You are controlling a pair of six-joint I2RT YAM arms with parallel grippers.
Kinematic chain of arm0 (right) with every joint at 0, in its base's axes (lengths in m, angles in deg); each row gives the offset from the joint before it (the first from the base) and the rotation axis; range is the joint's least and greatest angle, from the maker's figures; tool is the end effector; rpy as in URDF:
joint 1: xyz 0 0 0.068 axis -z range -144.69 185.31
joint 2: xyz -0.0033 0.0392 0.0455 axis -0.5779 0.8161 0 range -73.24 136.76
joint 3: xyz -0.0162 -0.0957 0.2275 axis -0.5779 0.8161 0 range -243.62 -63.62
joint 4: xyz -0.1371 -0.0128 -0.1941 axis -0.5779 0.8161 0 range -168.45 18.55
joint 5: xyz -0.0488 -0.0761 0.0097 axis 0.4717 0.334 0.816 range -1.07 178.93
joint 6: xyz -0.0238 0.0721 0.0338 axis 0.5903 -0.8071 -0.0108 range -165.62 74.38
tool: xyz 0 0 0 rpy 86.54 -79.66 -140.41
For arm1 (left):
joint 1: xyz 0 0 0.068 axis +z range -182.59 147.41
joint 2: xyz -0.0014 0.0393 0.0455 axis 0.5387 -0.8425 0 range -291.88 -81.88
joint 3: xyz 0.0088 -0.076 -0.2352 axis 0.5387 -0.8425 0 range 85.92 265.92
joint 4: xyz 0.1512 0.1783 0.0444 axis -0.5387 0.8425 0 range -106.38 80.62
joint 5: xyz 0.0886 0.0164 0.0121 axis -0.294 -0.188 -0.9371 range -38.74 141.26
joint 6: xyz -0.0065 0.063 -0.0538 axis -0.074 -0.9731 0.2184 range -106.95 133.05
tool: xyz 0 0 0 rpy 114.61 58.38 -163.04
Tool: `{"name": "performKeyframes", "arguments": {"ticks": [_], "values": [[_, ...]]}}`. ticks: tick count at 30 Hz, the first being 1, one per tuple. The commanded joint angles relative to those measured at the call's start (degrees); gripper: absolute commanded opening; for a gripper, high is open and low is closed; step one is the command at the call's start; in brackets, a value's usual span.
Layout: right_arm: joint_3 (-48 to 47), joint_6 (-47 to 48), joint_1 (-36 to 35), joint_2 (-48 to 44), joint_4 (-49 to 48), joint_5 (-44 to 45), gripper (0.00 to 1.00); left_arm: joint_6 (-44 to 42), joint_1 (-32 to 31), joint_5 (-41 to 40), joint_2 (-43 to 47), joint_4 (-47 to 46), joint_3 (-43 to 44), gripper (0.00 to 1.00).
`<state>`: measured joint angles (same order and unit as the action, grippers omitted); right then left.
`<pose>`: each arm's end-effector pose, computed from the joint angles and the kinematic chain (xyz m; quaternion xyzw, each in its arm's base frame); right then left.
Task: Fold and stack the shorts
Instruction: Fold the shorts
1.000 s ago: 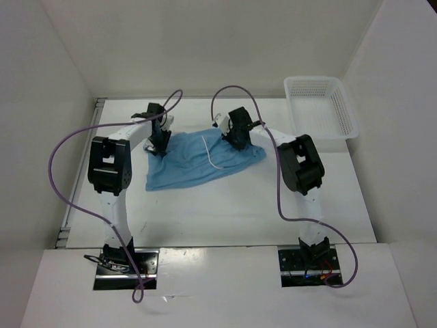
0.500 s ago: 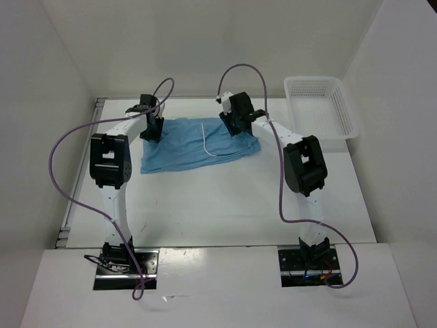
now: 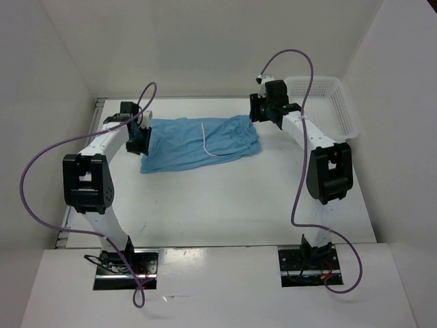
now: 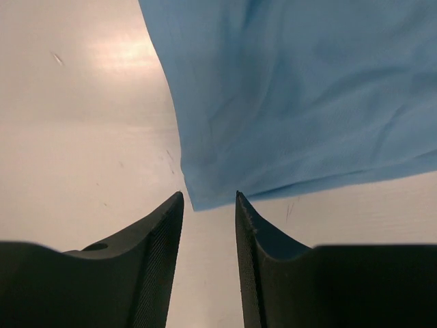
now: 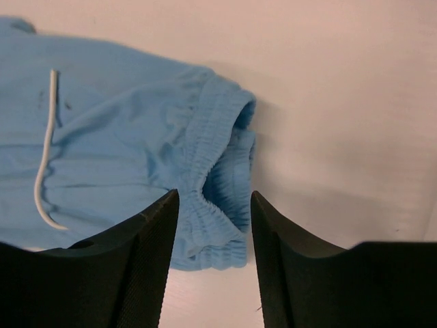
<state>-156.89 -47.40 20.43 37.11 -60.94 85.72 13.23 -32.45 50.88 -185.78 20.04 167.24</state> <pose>0.4348 0.1197 0.2461 -0.1139 0.8777 0.0917 0.4563 0.3785 0.0013 0.1895 -0.0037 0.9636 0.0031 0.2672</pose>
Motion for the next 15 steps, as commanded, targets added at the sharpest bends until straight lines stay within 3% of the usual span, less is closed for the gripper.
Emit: {"name": "performKeyframes", "arguments": {"ticks": [1,9,15], "values": [[1.08,-1.91,0.71,1.28,-0.38,-5.93,0.53,-0.19,1.34,3.19,-0.25,2.16,-3.44,0.44],[4.32,0.99,1.95,3.64,0.15,-14.19,0.62,-0.19,3.11,1.88,-2.09,0.93,-6.43,0.5],[6.17,5.29,1.95,5.58,0.24,-13.59,0.64,-0.19,3.11,2.4,-4.3,0.31,-3.62,0.52]]}}
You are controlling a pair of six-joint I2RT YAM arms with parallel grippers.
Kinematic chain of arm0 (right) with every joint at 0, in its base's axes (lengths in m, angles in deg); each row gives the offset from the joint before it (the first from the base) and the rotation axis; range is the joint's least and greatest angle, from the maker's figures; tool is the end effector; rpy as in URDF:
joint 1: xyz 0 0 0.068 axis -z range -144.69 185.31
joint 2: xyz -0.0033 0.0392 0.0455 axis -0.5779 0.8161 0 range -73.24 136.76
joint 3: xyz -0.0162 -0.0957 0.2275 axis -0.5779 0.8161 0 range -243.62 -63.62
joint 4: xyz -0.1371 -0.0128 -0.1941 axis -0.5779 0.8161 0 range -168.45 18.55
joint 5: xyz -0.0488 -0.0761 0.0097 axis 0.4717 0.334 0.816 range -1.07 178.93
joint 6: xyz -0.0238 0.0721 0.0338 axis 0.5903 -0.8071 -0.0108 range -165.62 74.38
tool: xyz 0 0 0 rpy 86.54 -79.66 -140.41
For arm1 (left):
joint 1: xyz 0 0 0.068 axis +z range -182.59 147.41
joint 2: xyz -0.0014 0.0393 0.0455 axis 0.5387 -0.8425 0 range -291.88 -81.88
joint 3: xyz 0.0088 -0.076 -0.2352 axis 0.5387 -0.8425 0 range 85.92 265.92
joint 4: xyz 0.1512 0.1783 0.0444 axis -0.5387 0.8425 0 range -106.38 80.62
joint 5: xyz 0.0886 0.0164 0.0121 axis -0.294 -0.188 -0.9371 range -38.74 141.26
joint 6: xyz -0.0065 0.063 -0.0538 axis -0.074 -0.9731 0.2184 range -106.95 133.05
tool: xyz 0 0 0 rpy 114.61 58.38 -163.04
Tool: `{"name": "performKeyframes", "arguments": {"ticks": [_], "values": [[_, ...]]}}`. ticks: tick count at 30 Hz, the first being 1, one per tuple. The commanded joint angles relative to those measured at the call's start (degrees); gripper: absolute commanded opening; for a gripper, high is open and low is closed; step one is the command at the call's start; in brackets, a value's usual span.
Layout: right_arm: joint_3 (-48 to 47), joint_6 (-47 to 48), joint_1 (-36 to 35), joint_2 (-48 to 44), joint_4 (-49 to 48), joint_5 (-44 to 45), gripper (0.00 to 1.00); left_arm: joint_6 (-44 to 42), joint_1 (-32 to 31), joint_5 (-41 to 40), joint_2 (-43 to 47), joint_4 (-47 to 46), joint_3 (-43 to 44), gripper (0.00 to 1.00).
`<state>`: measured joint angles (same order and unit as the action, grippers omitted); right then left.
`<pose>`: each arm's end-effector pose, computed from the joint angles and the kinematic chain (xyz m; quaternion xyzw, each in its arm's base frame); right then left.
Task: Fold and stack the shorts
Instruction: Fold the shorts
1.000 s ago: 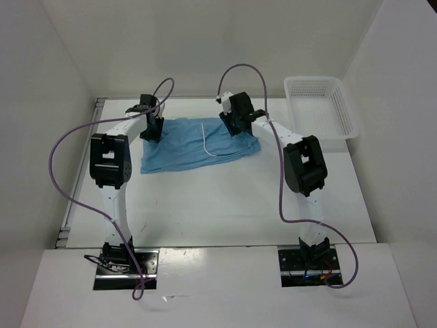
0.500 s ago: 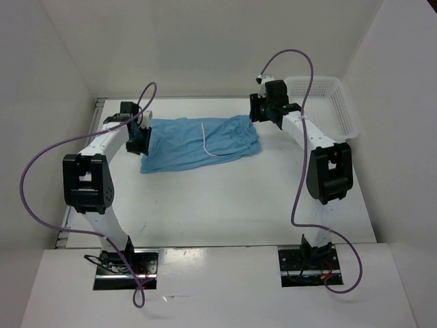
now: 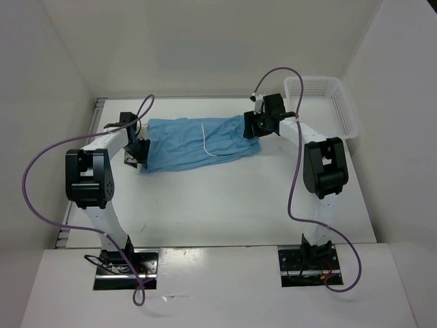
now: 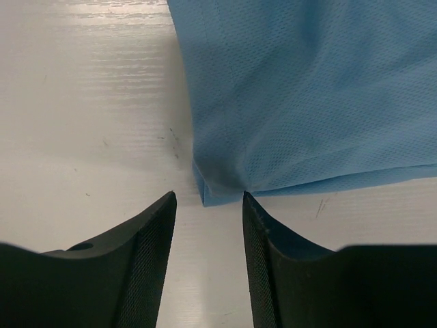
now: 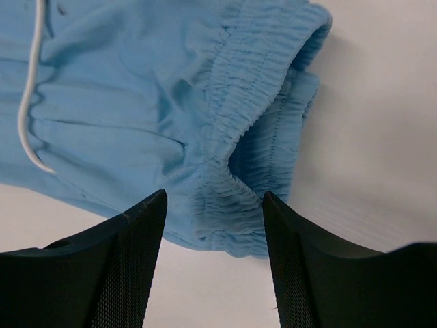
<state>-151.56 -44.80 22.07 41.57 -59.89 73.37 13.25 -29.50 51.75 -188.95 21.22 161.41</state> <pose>0.4277 0.1206 0.1809 -0.1631 0.9036 0.1651 0.3600 0.3599 0.0187 0.1397 -0.0276 0.9831 0.0003 0.1807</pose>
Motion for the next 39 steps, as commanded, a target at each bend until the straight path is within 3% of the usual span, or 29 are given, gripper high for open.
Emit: {"name": "performKeyframes", "arguments": {"ticks": [1,4,7,10,12,15,18,22,28,39], "values": [[0.84,3.3,0.31,1.65,-0.81,-1.24,0.64,-0.21,0.16,1.53,-1.74,-0.87,3.0,0.52],[-0.21,4.45,0.31,2.7,-0.81,-1.24,0.64,-0.21,0.16,3.1,-2.36,-0.87,3.0,0.52],[-0.21,5.07,0.31,3.23,-0.81,-0.71,0.55,-0.21,0.16,5.22,-2.36,-0.25,3.0,0.52],[-0.21,5.07,0.31,3.23,-0.81,-0.71,0.44,-0.21,-0.37,5.22,-3.06,-0.25,3.0,0.41],[0.31,5.6,0.31,3.23,-0.81,-0.71,0.35,-0.21,-0.89,6.0,-3.58,-0.25,3.0,0.24],[0.31,6.82,0.31,2.18,-0.81,-0.1,0.25,-0.21,-1.42,6.01,-4.11,-0.25,3.0,0.12],[0.31,8.31,0.31,1.65,0.24,-0.09,0.21,-0.21,-1.42,5.49,-4.12,-0.25,3.0,0.0],[0.84,9.9,0.84,0.52,1.82,-2.63,0.19,-0.21,-1.42,2.94,-4.12,-0.25,3.53,0.0],[-4.25,14.2,3.03,-1.68,8.23,-14.83,0.0,-0.21,-1.42,-0.92,-1.22,1.5,6.78,0.0],[-8.99,22.55,6.82,-3.97,19.04,-23.37,0.0,-0.21,1.38,-5.68,1.69,10.02,12.49,0.0]]}}
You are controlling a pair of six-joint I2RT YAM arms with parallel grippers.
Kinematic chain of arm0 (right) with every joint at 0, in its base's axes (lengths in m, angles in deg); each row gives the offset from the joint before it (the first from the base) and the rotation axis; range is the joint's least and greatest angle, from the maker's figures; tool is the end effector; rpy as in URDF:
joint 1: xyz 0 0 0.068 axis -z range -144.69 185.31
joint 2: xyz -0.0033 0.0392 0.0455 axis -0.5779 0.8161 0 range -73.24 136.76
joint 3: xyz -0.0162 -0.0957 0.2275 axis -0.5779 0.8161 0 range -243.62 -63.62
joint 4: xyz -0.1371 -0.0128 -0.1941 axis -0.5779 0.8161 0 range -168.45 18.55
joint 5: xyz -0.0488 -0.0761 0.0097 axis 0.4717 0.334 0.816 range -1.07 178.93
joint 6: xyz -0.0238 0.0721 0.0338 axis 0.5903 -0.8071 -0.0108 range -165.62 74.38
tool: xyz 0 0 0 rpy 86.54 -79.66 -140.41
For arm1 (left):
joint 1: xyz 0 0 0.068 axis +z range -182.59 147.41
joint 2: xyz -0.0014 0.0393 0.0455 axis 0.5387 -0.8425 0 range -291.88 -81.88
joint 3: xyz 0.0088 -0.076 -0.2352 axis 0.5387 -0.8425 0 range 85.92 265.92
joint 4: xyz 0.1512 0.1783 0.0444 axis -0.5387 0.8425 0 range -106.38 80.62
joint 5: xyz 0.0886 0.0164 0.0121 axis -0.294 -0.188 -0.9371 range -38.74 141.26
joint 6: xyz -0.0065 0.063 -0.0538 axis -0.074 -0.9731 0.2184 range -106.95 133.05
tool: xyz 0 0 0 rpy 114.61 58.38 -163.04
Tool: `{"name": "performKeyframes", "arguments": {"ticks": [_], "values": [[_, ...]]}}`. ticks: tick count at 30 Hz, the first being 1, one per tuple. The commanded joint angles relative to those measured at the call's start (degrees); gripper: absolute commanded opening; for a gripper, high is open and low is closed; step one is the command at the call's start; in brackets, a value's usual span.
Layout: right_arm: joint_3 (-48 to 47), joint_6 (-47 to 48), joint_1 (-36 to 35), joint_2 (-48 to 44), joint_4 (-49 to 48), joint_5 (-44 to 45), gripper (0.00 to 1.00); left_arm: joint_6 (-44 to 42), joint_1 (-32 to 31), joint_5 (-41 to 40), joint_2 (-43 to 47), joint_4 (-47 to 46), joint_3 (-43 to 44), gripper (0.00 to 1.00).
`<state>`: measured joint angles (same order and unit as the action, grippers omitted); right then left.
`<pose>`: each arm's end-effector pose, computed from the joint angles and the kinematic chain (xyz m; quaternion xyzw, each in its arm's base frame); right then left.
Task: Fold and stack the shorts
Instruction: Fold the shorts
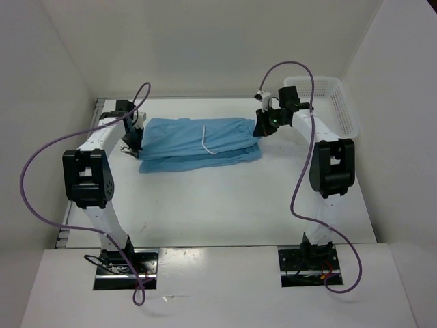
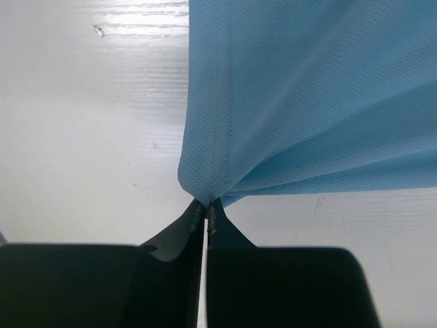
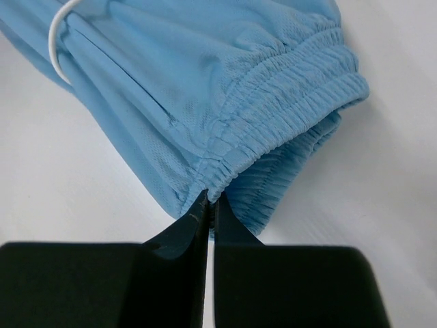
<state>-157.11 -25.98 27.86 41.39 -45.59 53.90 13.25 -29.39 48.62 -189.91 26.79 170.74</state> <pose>0.4151 0.0963 0.1983 -0.3028 0.8600 0.2532 0.3235 0.3770 0.0244 0.1737 -0.0338 0.9780 0.0279 0.2040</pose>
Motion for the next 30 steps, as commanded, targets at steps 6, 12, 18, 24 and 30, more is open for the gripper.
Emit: {"name": "performKeyframes", "arguments": {"ticks": [6,12,18,24,30], "values": [[-0.82,7.86,1.55,-4.85,8.27,-5.05,0.0,-0.21,1.9,-1.5,3.26,7.36,2.2,0.0],[7.09,12.08,1.55,-4.85,9.77,-2.16,0.0,-0.21,1.11,0.26,3.26,7.97,-5.97,0.0],[16.14,10.87,-1.25,-4.85,5.12,5.66,0.11,-0.21,-0.13,-0.52,-1.56,3.76,-10.46,0.0],[16.15,3.31,-1.26,-6.08,0.8,11.03,0.7,-0.21,-0.13,-2.29,-2.98,1.82,-9.05,0.01],[19.13,-2.66,-1.26,-8.11,-0.07,7.87,0.82,-0.21,-0.13,-3.43,-2.37,1.82,-10.28,0.07]]}}
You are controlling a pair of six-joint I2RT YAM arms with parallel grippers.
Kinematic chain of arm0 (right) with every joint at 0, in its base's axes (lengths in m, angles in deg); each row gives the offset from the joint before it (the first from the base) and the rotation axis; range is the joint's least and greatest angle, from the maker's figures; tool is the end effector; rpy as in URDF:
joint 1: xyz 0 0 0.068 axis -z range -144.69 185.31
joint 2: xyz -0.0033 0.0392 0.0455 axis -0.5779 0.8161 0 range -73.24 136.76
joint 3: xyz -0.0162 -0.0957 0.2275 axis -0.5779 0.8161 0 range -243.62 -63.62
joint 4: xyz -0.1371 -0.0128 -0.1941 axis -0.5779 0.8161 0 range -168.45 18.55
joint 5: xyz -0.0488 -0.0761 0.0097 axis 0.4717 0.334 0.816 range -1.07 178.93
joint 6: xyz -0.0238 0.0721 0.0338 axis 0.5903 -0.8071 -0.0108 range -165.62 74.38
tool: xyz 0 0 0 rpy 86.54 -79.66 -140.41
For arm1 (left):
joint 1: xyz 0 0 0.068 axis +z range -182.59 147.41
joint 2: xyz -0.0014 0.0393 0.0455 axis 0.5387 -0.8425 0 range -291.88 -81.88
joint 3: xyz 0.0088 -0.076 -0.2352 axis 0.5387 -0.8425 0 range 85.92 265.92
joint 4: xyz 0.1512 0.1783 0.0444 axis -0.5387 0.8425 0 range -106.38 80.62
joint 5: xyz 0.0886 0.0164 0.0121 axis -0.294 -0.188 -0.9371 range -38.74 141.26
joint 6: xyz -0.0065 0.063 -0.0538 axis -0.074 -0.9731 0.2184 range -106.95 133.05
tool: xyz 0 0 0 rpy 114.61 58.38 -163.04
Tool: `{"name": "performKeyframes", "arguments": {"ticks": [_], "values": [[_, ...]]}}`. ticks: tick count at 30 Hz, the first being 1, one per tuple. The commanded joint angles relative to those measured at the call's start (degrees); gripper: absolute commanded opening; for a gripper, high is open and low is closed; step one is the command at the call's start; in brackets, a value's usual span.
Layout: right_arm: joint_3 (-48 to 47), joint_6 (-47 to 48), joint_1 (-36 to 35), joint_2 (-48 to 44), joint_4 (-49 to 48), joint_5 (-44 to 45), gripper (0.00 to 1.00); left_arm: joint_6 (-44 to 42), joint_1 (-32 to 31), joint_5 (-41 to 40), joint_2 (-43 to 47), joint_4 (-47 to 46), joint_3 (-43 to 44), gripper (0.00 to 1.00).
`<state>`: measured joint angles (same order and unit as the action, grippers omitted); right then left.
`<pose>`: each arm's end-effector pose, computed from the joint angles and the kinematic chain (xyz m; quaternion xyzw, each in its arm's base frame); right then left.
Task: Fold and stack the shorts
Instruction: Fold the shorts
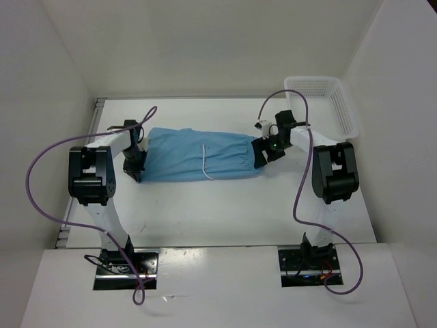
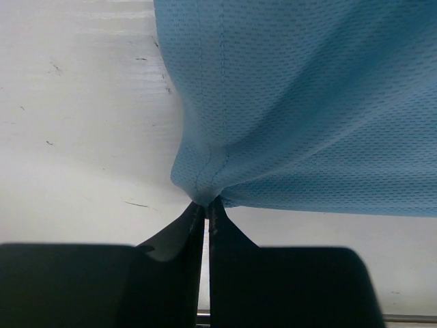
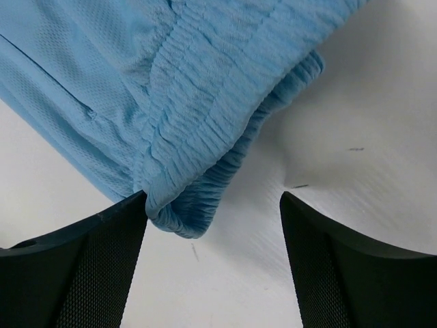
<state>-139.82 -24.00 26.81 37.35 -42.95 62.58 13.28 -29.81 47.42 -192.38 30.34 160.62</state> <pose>0.3579 0.0860 0.1308 -0.2875 0.9155 0.2034 0.1946 0.3349 0.0211 0.1110 -0.0285 0.9969 0.0348 0.0644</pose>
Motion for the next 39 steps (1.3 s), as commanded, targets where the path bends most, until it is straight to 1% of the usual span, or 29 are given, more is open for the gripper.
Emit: {"name": "performKeyframes", "arguments": {"ticks": [1,3,6,7,9,10,12,14,15,20,23,24,26,27,30,34,35,36,39], "values": [[1.85,-5.53,-0.21,-4.06,-3.25,-0.81,0.82,-0.23,0.29,-2.23,0.11,-1.72,-0.16,0.07],[3.42,-7.64,-0.21,-4.06,-4.12,-1.51,0.82,-0.23,0.29,-2.23,0.72,-1.72,-0.16,0.08],[3.43,-8.36,-0.82,-1.78,-5.35,-2.04,0.73,-0.23,0.29,-1.71,0.72,-1.72,-0.16,0.08],[3.95,-9.14,-1.52,-1.08,-5.36,-2.04,0.68,-0.23,0.29,-1.7,0.72,-1.72,-0.16,0.08],[3.96,-11.07,-2.31,-0.38,-7.11,-1.52,0.63,-0.23,0.29,-1.7,0.72,-1.72,-0.16,0.08],[3.96,-11.86,-2.32,0.15,-7.12,-1.51,0.58,-0.23,0.29,-1.7,0.72,-1.72,-0.16,0.08],[3.96,-13.27,-2.32,0.68,-7.91,-2.04,0.53,-0.23,0.29,-1.7,0.72,-1.72,-0.16,0.08],[4.65,-14.07,-2.85,1.21,-8.52,-2.04,0.45,-0.23,0.29,-1.7,0.2,-1.72,-0.16,0.08],[4.66,-15.81,-3.46,1.21,-9.74,-2.04,0.45,-0.23,0.29,-1.7,0.2,-1.72,-0.16,0.08],[6.77,-18.46,-3.99,1.73,-10.9,-0.9,0.47,-0.23,0.29,-1.7,0.2,-1.72,-0.16,0.08],[8.08,-18.46,-3.99,2.26,-10.9,-0.9,0.4,-0.23,0.29,-1.7,0.2,-1.72,-0.16,0.08],[8.09,-19.07,-3.99,2.27,-10.9,-0.38,0.3,-0.23,0.29,-1.7,0.2,-1.72,-0.16,0.08],[8.7,-19.08,-3.99,2.27,-11.51,-0.37,0.14,-0.23,0.29,-1.7,0.2,-1.72,-0.16,0.08],[8.7,-19.08,-3.99,2.27,-11.51,0.24,0.0,-0.23,0.29,-1.7,0.2,-1.72,-0.16,0.08],[7.31,-18.46,-3.99,1.74,-12.04,0.85,0.0,-0.23,0.29,-2.23,0.81,-1.72,-0.16,0.08],[4.4,-14.87,-3.99,-0.54,-10.03,1.65,0.0,-0.23,0.81,-5.29,2.13,-1.72,0.36,0.14],[3.61,-13.29,-3.99,-1.33,-8.28,1.04,0.0,-0.23,0.82,-5.91,3.0,-1.72,1.06,0.17],[1.95,-12.41,-3.99,-3.16,-7.22,1.04,0.0,-0.23,1.6,-6.53,4.31,-1.72,1.07,0.27],[0.1,-10.82,-3.99,-7.29,-4.66,0.85,0.0,-0.23,2.14,-8.12,7.47,-1.19,3.78,0.39]]}}
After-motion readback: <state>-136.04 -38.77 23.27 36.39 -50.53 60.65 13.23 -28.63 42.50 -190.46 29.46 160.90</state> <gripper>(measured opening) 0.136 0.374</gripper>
